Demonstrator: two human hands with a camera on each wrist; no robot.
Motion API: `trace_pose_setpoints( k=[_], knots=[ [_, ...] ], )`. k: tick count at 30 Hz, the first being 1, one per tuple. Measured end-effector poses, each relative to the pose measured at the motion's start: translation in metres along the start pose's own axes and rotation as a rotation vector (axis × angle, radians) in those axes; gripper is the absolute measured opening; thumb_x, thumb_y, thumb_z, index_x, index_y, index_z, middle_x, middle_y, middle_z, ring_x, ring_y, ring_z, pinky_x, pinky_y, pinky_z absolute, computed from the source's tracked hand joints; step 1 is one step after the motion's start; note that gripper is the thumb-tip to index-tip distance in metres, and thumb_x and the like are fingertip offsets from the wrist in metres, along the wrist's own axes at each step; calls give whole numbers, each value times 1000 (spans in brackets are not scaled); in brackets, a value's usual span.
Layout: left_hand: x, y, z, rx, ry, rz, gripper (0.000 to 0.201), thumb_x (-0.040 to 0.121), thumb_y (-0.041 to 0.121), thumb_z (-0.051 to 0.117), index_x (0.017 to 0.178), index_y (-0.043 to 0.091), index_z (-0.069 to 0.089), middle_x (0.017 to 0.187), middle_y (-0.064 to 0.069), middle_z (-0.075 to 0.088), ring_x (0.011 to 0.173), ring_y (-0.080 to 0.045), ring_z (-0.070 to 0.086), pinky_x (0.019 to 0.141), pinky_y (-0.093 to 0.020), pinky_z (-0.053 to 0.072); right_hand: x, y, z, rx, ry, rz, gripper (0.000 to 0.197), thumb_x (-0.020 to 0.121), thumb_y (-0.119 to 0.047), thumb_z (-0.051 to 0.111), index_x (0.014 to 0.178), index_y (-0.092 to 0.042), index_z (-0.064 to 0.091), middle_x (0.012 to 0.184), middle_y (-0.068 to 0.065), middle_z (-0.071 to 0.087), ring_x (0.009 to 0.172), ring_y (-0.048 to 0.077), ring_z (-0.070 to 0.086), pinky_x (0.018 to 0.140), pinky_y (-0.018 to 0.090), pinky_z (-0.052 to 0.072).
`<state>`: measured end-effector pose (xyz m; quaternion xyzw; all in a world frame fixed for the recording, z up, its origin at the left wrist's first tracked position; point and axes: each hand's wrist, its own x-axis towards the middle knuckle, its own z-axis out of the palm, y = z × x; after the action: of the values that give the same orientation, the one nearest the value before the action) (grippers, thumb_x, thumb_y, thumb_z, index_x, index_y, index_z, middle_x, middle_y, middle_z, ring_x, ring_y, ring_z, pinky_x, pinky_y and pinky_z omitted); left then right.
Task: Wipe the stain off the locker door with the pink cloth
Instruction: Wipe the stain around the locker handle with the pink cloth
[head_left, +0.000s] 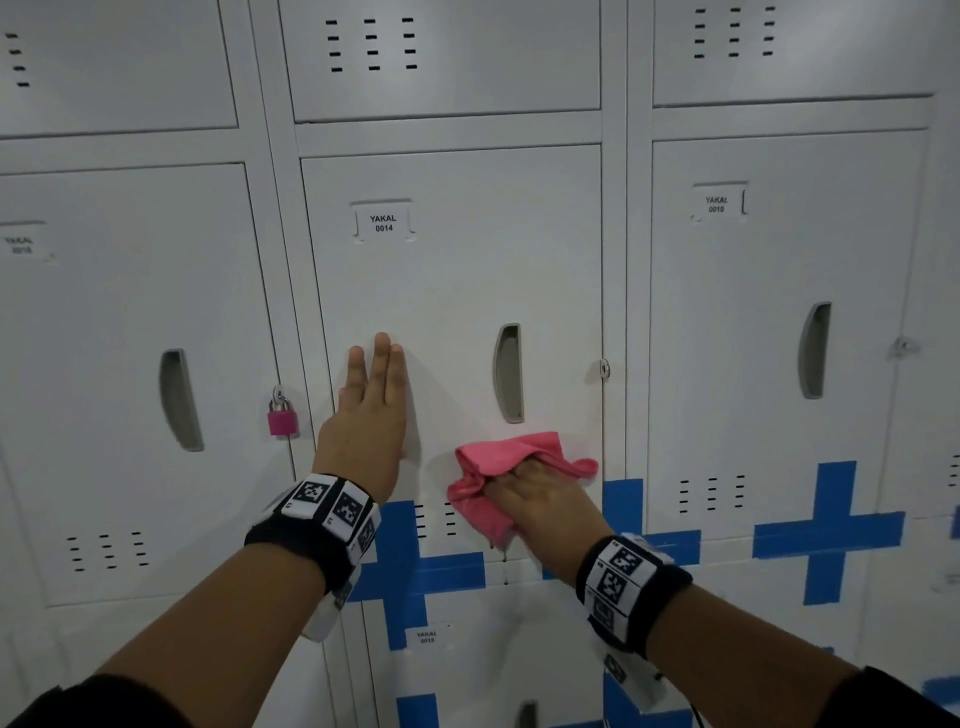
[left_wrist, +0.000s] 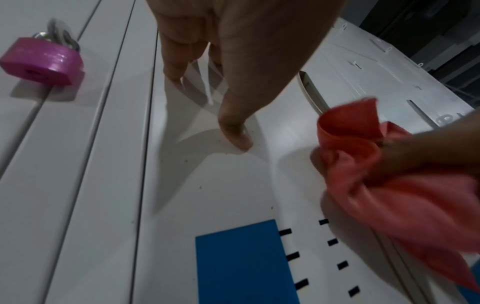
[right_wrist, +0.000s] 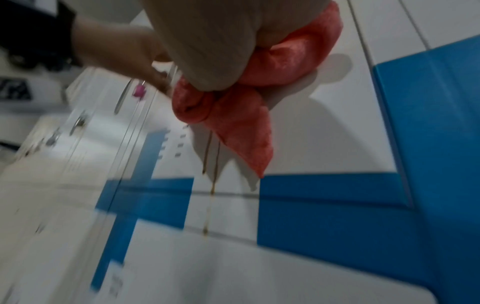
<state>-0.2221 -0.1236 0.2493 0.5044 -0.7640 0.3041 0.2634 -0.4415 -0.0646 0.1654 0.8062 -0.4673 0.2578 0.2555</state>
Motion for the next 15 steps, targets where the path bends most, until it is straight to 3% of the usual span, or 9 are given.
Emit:
trace_pose_setpoints(
  k=[4, 8, 10, 13, 15],
  knots=[
    [0, -1, 1, 13, -1, 6, 117, 82, 7, 71, 143, 8, -28, 157, -10, -27, 146, -35, -7, 73, -28, 58, -23, -10, 12, -19, -64, -102, 35, 85, -20, 64, 120, -21, 62, 121, -6, 66, 120, 14, 54, 108, 33, 40],
    [0, -2, 1, 14, -12, 14, 116, 84, 14, 70, 143, 9, -30, 156, -9, -30, 146, -34, -11, 77, -31, 59, -49, -23, 40, -104, -254, -149, 11, 92, -29, 53, 90, -28, 64, 84, -12, 66, 96, 6, 62, 91, 32, 53],
    [1, -4, 2, 11, 1, 11, 119, 82, 11, 72, 143, 10, -30, 156, -8, -29, 145, -33, -10, 74, -30, 60, -68, -14, 59, -58, -382, -139, 16, 94, -32, 52, 92, -23, 65, 93, -8, 68, 104, 12, 59, 99, 38, 48],
    [1, -6, 2, -3, -6, 19, 120, 82, 10, 72, 141, 12, -33, 156, -7, -30, 145, -32, -12, 77, -31, 59, -73, -5, 59, -115, -569, -189, 17, 89, -22, 65, 100, -10, 69, 100, 4, 70, 105, 24, 62, 101, 42, 46],
    [1, -6, 2, -5, -16, 22, 121, 83, 12, 71, 139, 12, -37, 154, -7, -33, 144, -32, -14, 79, -31, 59, -63, -7, 42, -144, -563, -195, 10, 91, -12, 59, 96, -6, 65, 97, 9, 66, 98, 26, 59, 101, 46, 44]
  ],
)
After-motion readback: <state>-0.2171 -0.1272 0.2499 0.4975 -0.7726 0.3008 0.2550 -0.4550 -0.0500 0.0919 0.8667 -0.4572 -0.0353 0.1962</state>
